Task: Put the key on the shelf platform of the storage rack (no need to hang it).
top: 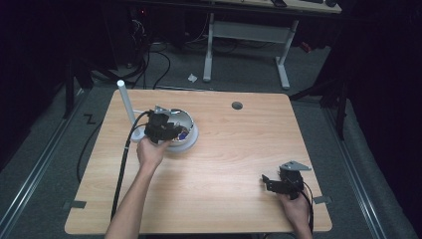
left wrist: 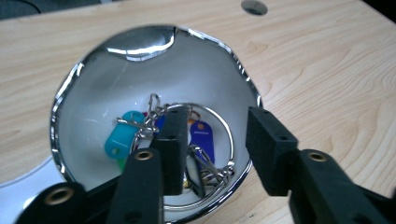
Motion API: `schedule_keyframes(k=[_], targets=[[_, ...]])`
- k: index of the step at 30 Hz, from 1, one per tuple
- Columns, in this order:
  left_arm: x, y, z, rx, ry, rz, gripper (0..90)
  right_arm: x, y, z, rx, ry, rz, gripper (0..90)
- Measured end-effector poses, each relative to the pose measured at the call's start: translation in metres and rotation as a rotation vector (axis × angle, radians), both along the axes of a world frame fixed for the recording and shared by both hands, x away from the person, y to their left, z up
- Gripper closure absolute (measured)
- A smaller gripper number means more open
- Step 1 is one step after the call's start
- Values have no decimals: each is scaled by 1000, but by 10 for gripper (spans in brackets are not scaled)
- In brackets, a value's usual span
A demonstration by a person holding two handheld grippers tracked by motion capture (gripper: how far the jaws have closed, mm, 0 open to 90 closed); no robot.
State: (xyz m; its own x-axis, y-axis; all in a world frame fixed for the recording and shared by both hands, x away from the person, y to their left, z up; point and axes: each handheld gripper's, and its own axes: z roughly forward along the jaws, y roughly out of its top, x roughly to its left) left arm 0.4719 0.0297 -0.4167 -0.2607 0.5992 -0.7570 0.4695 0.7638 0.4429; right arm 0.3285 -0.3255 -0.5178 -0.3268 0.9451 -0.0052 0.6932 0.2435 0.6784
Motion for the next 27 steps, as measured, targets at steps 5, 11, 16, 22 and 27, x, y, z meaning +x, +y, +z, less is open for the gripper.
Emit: schedule_keyframes(k=[5, 11, 16, 22, 27], targets=[[-7, 6, 9, 1, -32, 0, 495, 0, 0, 0, 0, 0, 0, 190], [-16, 8, 20, -14, -57, -2, 467, 0, 0, 0, -1, -1, 0, 191], [-30, 12, 29, -21, -90, 1, 445, 0, 0, 0, -1, -1, 0, 191], [-40, 17, 35, -33, -113, -3, 440, 0, 0, 0, 0, 0, 0, 190], [-48, 20, 41, -54, -124, 3, 439, 0, 0, 0, 0, 0, 0, 190]])
